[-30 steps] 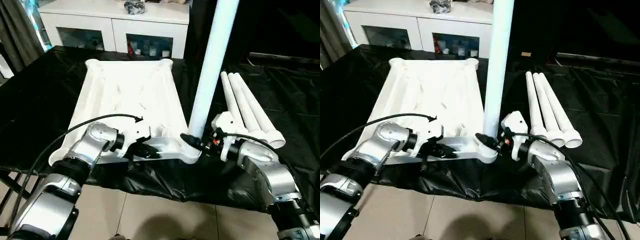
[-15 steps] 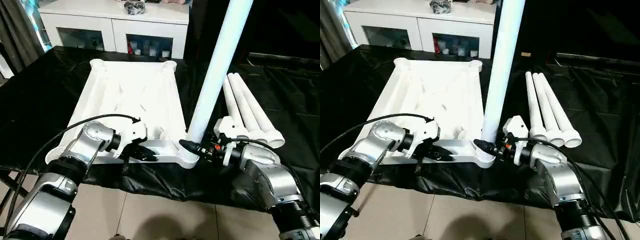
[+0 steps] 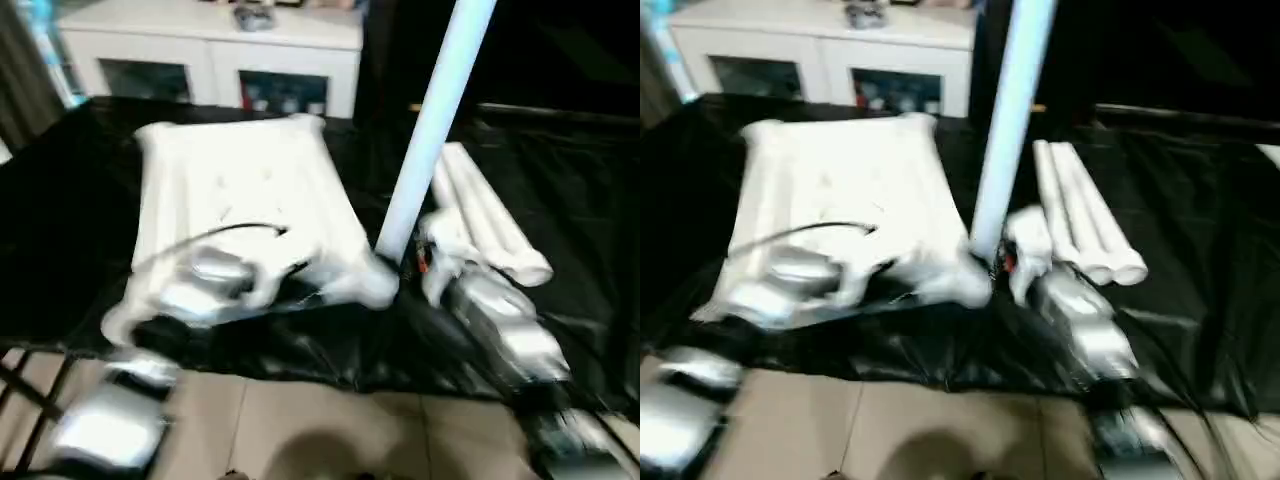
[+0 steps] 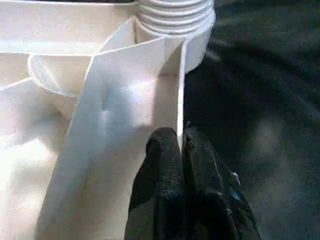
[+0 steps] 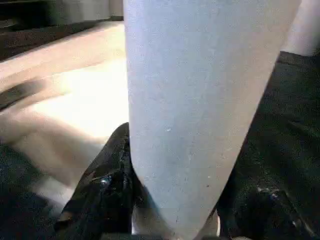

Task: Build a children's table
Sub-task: Insert table leg to table base

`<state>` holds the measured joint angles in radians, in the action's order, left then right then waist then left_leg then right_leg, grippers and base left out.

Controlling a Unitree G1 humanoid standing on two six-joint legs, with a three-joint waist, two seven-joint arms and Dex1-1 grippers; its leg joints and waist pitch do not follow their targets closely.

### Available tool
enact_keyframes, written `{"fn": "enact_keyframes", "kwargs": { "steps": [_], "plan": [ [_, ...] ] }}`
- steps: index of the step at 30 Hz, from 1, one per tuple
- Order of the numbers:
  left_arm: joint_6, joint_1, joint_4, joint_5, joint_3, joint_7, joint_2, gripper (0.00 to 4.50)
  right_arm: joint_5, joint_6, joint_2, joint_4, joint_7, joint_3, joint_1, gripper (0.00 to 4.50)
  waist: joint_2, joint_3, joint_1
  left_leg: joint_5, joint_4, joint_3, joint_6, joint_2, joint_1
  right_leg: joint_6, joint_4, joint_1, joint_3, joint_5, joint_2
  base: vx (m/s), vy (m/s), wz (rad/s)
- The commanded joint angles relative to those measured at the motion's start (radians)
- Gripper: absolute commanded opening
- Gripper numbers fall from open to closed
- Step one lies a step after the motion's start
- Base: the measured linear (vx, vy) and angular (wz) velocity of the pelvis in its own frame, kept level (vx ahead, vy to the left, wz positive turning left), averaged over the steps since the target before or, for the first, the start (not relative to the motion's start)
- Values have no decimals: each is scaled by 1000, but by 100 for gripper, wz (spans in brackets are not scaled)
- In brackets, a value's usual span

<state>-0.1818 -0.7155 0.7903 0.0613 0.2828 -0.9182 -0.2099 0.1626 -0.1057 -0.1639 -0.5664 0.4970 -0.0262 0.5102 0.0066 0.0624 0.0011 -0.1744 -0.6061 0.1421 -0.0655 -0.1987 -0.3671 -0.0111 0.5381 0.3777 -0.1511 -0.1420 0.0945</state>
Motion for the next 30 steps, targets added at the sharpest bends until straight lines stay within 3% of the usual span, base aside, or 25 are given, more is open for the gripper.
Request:
{"fn": "enact_keyframes", "kwargs": {
  "steps": [1, 2, 3, 4, 5, 6, 7, 8, 9, 10, 11, 12, 13, 14, 15, 16, 17, 18, 19, 20, 21, 22, 24, 26, 30],
  "plan": [
    [-46, -50, -106, -20, -57, 153, 61, 0, -5, -49, 57, -109, -58, -29, -6, 186, 28, -53, -8, -764, 150, -37, -33, -88, 10, -81, 10, -71, 23, -415, 32, 0, 0, 0],
    [-53, -46, -115, -15, -56, 168, 71, 0, -4, -50, 62, -117, -65, -27, 0, 186, 34, -49, 2, -811, 186, -34, -43, -106, -11, -97, 81, -89, 35, -303, 28, -79, -2, 2],
    [-71, -34, -140, 3, -45, 202, 96, 0, -1, -55, 76, -136, -87, -23, 15, 186, 0, -44, 38, -830, 220, 23, -35, -90, -6, -80, 147, -73, 78, -270, 7, -39, -71, 12],
    [-71, -34, -140, 3, -45, 202, 96, 0, -1, -55, 76, -136, -87, -23, 15, 186, -29, -39, 37, -761, 166, 39, -39, -52, 31, -48, 66, -25, 95, -516, 4, -40, -166, 24],
    [-73, -29, -146, 17, -37, 221, 107, 0, 0, -59, 84, -145, -95, -23, 23, 186, -83, -21, 29, -422, -155, 70, -23, 60, 189, 94, -210, 185, 57, -1199, 49, 17, -155, 22],
    [-78, -25, -149, 32, -27, 237, 116, 0, -4, -59, 93, -152, -100, -24, 29, 186, -59, -44, 18, -321, -96, 28, 29, 40, 51, 85, -128, 2, 124, -1188, 137, 111, -68, -22],
    [-76, -24, -144, 41, -19, 244, 120, 0, -6, -61, 98, -150, -97, -27, 29, 186, -57, -57, 35, -282, -47, 13, 34, 30, 1, 103, -87, -64, 115, -1094, 141, 112, 28, -33],
    [-72, -26, -135, 51, -12, 250, 119, 0, -8, -66, 102, -146, -89, -30, 28, 186, -47, -70, 51, -225, 26, 1, 36, 2, 42, 73, -55, -25, 100, -813, 85, 104, -3, -19],
    [-74, -27, -130, 56, -6, 256, 118, 0, -11, -64, 107, -150, -85, -29, 29, 186, -25, -85, 46, -148, 48, -3, 36, -5, 52, -12, -29, -29, 85, -511, 56, -9, -67, 21],
    [-74, -30, -124, 60, -2, 258, 115, 0, -15, -63, 111, -153, -84, -29, 30, 186, -23, -87, 42, -120, 57, -3, 50, -15, 48, -67, -21, -33, 88, -382, 57, -9, -67, 21],
    [-74, -33, -119, 64, 1, 258, 111, 0, -15, -65, 115, -155, -84, -26, 32, 186, -28, -78, 36, -140, 66, 3, 70, -15, 40, -130, -22, -33, 86, -295, 49, 0, 0, 0],
    [-78, -33, -120, 70, 5, 261, 110, 0, -15, -61, 119, -166, -86, -21, 37, 186, -34, -66, 28, -264, 63, 11, 66, -8, 51, -130, -46, -20, 76, -445, 42, 0, 0, 0],
    [-85, -34, -122, 79, 12, 261, 105, 0, -16, -54, 127, -184, -86, -14, 48, 186, -32, -62, 20, -341, 51, 14, 55, 6, 63, -91, -73, -11, 58, -607, 45, 0, 0, 0],
    [-89, -34, -123, 81, 15, 257, 102, 0, -18, -50, 131, -191, -87, -13, 52, 186, -30, -61, 16, -354, 47, 12, 53, 9, 64, -65, -86, -11, 47, -659, 46, 0, 0, 0],
    [-99, -35, -128, 84, 18, 252, 97, 0, -18, -53, 136, -199, -88, -13, 61, 186, -26, -62, 9, -365, 47, 8, 51, 8, 60, -15, -105, -18, 28, -696, 47, 0, 0, 0],
    [-99, -35, -128, 84, 18, 252, 97, 0, -18, -53, 136, -199, -88, -13, 61, 186, -18, -63, 8, -375, 47, 5, 50, 3, 67, -4, -112, -17, 19, -695, 50, 0, 0, 0],
    [-102, -34, -131, 86, 21, 244, 92, 0, -16, -55, 138, -201, -85, -14, 66, 186, -14, -66, -10, -395, 57, -5, 49, -11, 58, 5, -113, -32, -2, -644, 52, 0, 0, 0],
    [-103, -34, -132, 88, 23, 237, 89, 0, -14, -57, 139, -204, -83, -15, 70, 186, 2, -65, -18, -443, 66, -13, 46, -34, 60, 4, -114, -40, -21, -596, 56, 0, 0, 0],
    [-100, -32, -136, 92, 27, 225, 81, 0, -12, -62, 139, -212, -76, -14, 81, 186, 10, -66, -27, -492, 78, -21, 42, -55, 58, -9, -99, -51, -21, -525, 59, 0, 0, 0],
    [-100, -32, -137, 93, 28, 223, 81, 0, -12, -62, 139, -213, -75, -14, 82, 186, 11, -66, -28, -517, 83, -22, 38, -62, 58, -16, -93, -51, -22, -498, 59, 0, 0, 0],
    [-97, -29, -141, 96, 31, 215, 77, 0, -13, -63, 139, -219, -72, -12, 89, 186, 11, -63, -34, -540, 82, -19, 26, -57, 65, -28, -94, -42, -15, -493, 64, 0, 0, 0],
    [-89, -23, -152, 94, 36, 197, 71, 0, -15, -67, 136, -222, -62, -14, 97, 186, 5, -60, -40, -530, 68, -10, 21, -36, 72, -23, -111, -32, -24, -552, 67, 0, 0, 0],
    [-77, -12, -173, 90, 48, 159, 60, 0, -17, -77, 127, -217, -33, -21, 105, 186, 2, -63, -47, -477, 56, -7, 19, -22, 63, 6, -123, -38, -39, -615, 74, 0, 0, 0],
    [-52, 3, -203, 84, 61, 109, 41, 0, -20, -93, 112, -208, 12, -26, 117, 186, 4, -63, -50, -463, 61, -12, 19, -29, 57, 12, -121, -40, -37, -606, 76, 0, 0, 0],
    [-27, 34, -266, 60, 74, 4, -18, 0, -25, -141, 45, -163, 169, -71, 123, 186, 1, -64, -60, -445, 72, -17, 23, -34, 40, -32, -98, -44, -13, -546, 82, 0, 0, 0]
  ]
}}
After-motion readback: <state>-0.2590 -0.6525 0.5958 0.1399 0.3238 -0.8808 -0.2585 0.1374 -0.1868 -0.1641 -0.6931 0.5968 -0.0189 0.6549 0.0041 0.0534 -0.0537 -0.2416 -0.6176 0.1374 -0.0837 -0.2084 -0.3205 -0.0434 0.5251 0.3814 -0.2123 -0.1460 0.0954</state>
